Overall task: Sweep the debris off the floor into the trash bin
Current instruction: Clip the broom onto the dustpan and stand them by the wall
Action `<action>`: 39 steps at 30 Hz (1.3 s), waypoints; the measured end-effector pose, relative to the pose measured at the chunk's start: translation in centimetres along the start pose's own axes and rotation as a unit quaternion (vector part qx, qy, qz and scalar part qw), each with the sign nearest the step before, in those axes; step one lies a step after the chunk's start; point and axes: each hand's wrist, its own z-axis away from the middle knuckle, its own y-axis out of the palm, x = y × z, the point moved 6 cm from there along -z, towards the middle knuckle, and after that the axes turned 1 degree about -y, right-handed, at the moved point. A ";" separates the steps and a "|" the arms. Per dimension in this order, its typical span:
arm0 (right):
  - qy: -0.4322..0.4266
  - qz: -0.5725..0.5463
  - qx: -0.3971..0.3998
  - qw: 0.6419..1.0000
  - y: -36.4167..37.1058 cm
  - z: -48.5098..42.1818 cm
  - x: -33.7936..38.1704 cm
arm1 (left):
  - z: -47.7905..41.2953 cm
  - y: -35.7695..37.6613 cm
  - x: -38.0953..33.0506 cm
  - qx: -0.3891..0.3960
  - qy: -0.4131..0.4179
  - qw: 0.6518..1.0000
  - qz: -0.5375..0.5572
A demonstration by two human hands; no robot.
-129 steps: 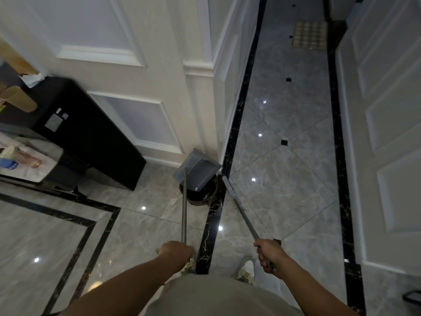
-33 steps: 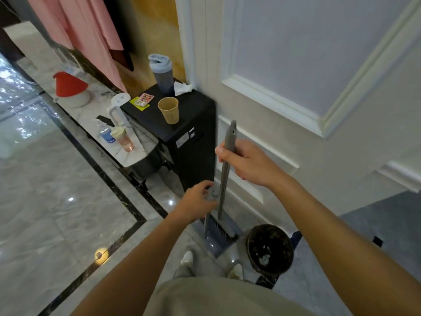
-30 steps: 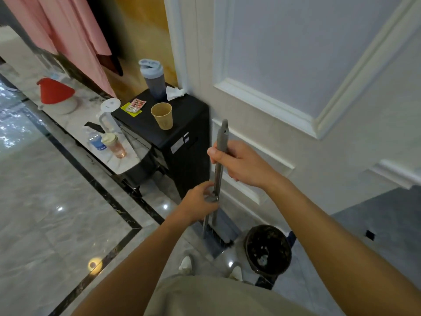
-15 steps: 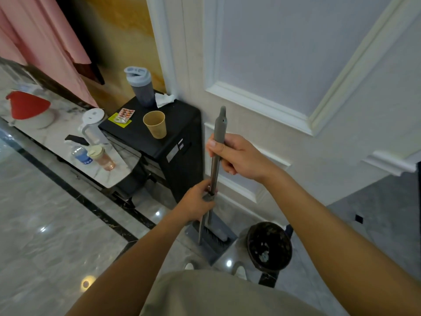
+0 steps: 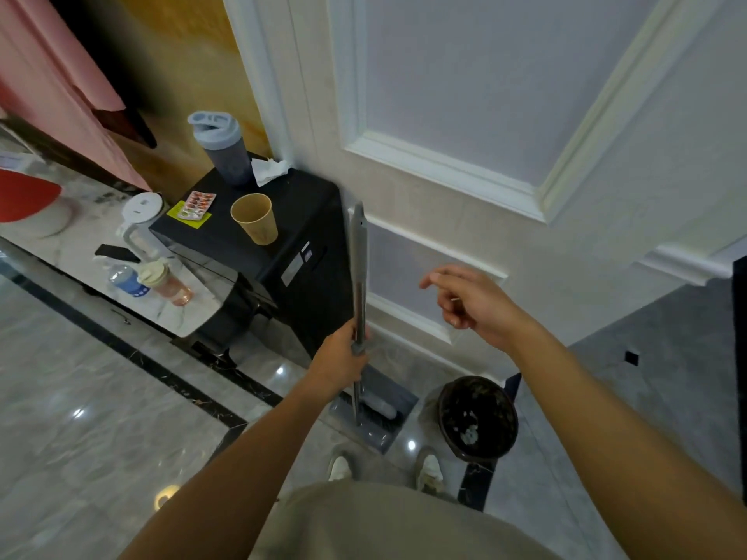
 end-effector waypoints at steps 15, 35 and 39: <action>0.275 -0.104 -0.086 0.952 -4.9 -0.8 -19.3 | -10.2 1.1 5.0 -0.006 -0.127 0.992 0.015; 0.353 -0.152 -0.118 0.916 -4.1 -4.1 -23.2 | -18.7 5.5 8.2 -0.005 -0.140 0.990 0.033; 0.358 -0.142 -0.127 0.914 -4.0 -3.2 -23.6 | -18.8 6.4 9.3 -0.002 -0.152 0.988 0.016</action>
